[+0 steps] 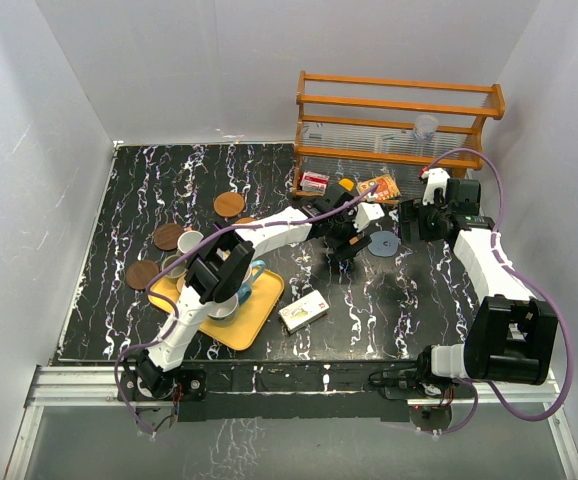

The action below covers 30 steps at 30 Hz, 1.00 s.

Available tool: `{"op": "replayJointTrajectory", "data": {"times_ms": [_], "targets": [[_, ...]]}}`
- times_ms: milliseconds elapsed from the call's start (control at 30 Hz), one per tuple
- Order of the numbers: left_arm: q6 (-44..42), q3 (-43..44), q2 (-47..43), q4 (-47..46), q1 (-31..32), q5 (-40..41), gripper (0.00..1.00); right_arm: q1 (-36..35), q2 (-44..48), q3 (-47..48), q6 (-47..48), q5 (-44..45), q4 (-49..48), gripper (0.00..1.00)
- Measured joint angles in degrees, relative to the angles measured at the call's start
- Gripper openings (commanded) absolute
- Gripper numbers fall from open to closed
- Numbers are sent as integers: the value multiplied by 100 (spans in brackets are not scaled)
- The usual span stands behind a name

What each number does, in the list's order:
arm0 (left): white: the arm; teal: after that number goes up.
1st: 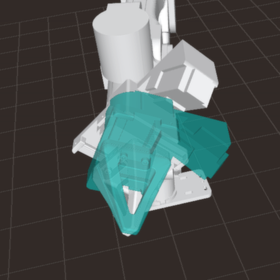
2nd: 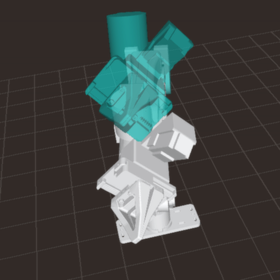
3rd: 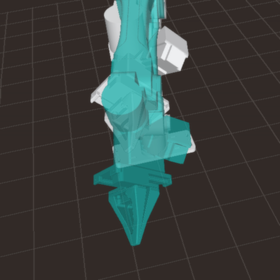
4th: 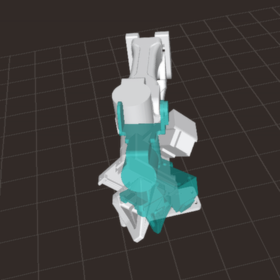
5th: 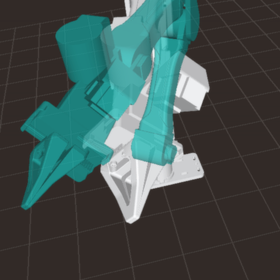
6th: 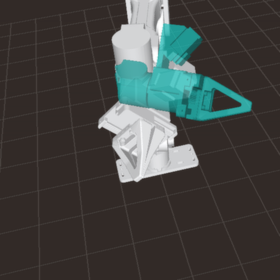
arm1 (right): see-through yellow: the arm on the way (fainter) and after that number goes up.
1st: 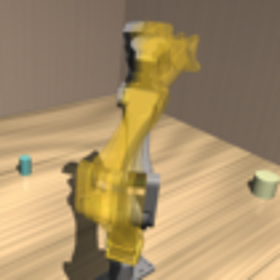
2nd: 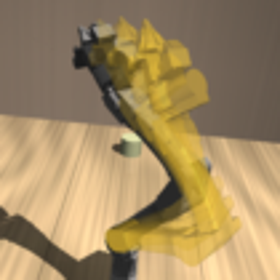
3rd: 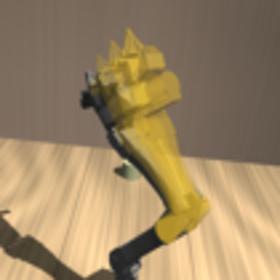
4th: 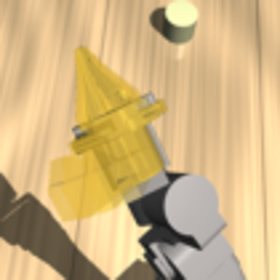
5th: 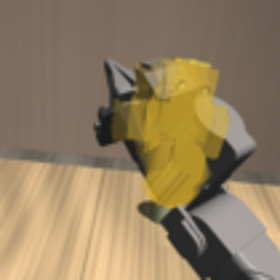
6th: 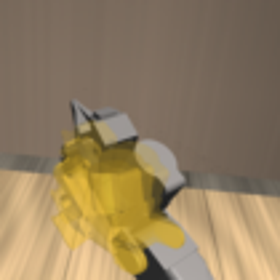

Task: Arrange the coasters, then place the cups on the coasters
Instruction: Move the coaster to the center of the board.

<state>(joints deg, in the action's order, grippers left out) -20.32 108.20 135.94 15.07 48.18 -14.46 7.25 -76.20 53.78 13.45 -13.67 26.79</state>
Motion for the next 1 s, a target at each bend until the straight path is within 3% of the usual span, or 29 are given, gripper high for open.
{"op": "replayJointTrajectory", "data": {"times_ms": [567, 1000], "targets": [[37, 11, -28, 70, -13, 11, 99, 0, -2, 0, 0, -22, -2, 98], [-422, -1036, -940, 511, -181, 358, 99, 0, -17, 0, 2, -46, 0, 98]]}}
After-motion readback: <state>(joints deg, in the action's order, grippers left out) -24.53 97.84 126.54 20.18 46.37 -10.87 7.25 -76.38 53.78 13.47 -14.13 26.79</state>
